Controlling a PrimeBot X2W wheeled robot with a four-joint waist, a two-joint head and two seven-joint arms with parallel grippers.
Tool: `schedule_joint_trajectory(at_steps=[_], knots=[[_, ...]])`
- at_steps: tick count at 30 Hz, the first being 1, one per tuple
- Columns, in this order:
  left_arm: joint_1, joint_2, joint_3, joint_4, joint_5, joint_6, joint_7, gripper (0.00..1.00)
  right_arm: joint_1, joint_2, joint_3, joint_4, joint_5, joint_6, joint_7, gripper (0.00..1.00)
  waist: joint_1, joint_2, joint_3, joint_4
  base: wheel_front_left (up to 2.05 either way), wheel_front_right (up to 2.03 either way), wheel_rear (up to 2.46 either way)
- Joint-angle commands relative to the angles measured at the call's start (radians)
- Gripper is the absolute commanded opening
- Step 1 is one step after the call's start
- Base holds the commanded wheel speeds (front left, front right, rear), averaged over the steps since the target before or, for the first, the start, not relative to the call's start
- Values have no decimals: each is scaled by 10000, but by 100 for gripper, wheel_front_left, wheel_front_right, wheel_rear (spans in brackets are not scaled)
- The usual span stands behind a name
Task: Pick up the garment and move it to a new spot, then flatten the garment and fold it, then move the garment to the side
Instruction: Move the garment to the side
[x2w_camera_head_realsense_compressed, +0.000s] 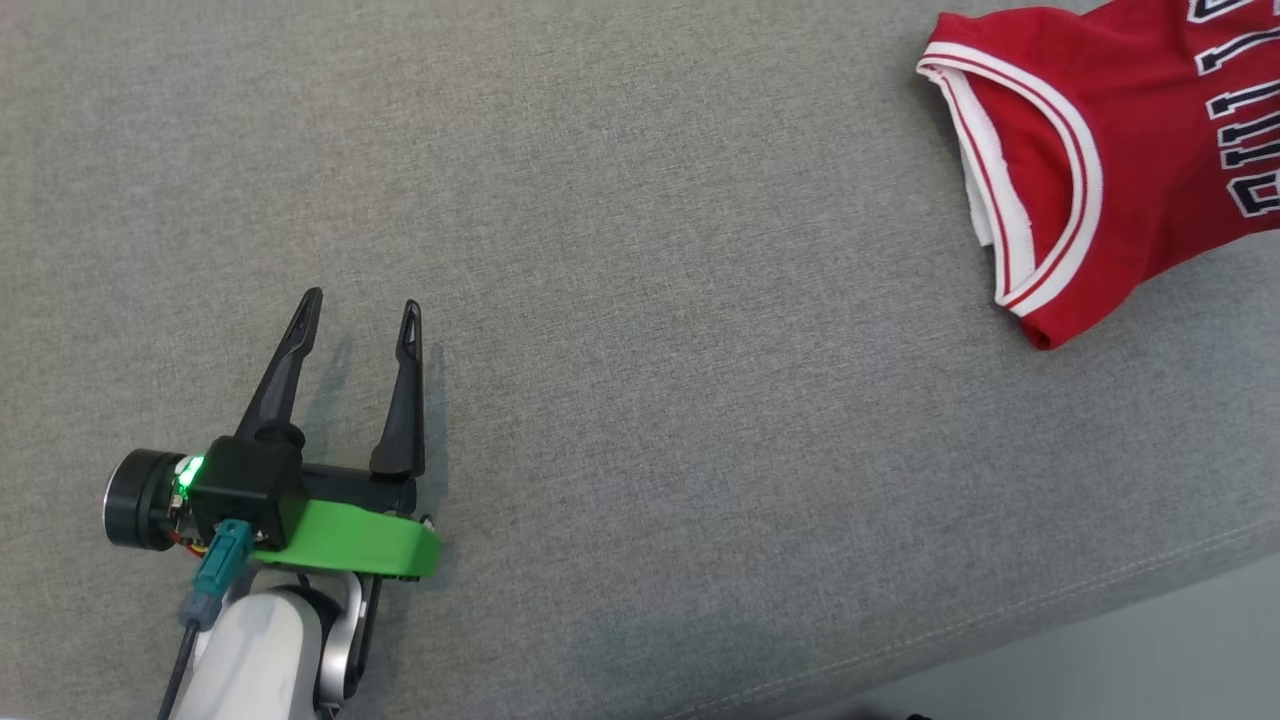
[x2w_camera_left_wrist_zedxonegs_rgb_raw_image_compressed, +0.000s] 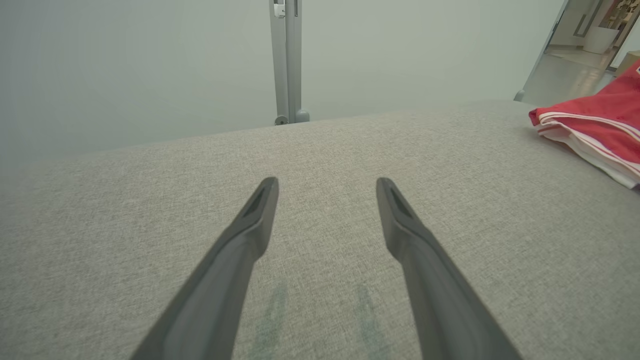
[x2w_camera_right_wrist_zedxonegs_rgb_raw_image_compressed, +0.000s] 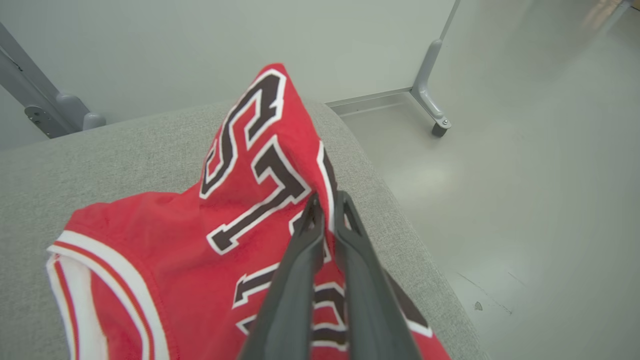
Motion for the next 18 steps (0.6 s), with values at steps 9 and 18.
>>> schedule_joint_trajectory(at_steps=[9,18], knots=[[-47,276,-41,-582,170,133,321,100,-381,-24,-1031,1639,-918,-19,-1429,72,0,24,643,478,0,0,0],[50,208,-143,-499,89,235,287,100,-708,355,-1342,2483,-1793,-19,-2768,100,0,24,459,550,0,0,0]])
